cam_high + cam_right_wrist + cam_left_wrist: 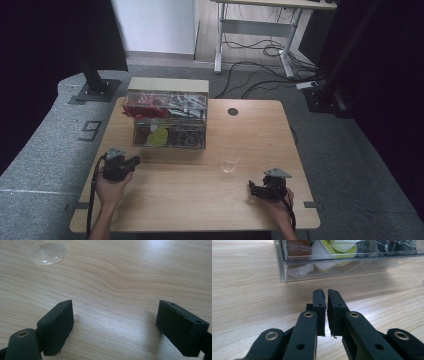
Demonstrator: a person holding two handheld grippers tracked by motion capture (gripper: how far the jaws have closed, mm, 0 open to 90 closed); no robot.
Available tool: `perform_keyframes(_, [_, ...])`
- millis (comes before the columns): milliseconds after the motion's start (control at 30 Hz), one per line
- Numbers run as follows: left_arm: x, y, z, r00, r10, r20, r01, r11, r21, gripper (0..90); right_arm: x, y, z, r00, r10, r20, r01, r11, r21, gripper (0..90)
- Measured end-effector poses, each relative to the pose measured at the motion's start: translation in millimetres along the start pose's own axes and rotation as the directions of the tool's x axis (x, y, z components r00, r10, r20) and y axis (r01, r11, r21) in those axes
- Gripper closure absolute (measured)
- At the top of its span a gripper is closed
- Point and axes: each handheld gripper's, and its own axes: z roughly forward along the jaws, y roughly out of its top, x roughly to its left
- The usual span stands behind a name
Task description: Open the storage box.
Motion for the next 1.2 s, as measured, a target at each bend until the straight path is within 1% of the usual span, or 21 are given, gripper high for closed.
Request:
perform_keyframes(133, [3.1,0.5,4.2,1.0000,-0.007,0.000,0.007,0.9999,0.015,89.7,0.2,0.1,0.2,1.0000,0.001,0.003,-0.001,1.000,-0.001,14.9])
perform_keyframes(200, [4.5,0.9,8.1,0.9999,-0.012,0.008,0.012,0.9996,0.026,90.0,0.3,0.2,0.3,1.0000,0.002,0.003,-0.002,1.000,-0.001,14.9])
perform_keyframes(333, [4.5,3.0,15.9,0.9998,-0.018,0.011,0.017,0.9994,0.030,90.0,0.3,0.2,0.2,1.0000,0.002,0.003,-0.002,1.000,0.000,14.9])
perform_keyframes(600, [4.5,5.8,22.5,0.9998,-0.010,0.016,0.009,0.9995,0.029,90.0,0.1,0.1,0.2,1.0000,0.003,0.002,-0.003,1.000,-0.001,15.0])
perform_keyframes(633, [4.3,7.3,23.0,0.9997,-0.010,0.022,0.010,0.9997,0.022,90.0,0.1,0.2,0.2,1.0000,0.003,0.002,-0.003,1.000,-0.001,15.1])
perform_keyframes(900, [-0.2,18.9,28.6,0.9994,0.002,0.034,-0.002,0.9999,0.011,90.0,0.1,0.2,0.3,1.0000,0.004,0.002,-0.004,1.000,-0.001,15.2])
perform_keyframes(967, [-1.3,21.2,29.9,0.9995,0.013,0.027,-0.014,0.9998,0.012,90.0,0.1,0.2,0.3,1.0000,0.004,0.002,-0.004,1.000,-0.001,15.2])
perform_keyframes(1200, [-1.0,25.0,37.2,0.9994,0.014,0.032,-0.015,0.9996,0.026,90.0,0.1,0.2,0.3,1.0000,0.004,0.003,-0.004,1.000,-0.001,15.2])
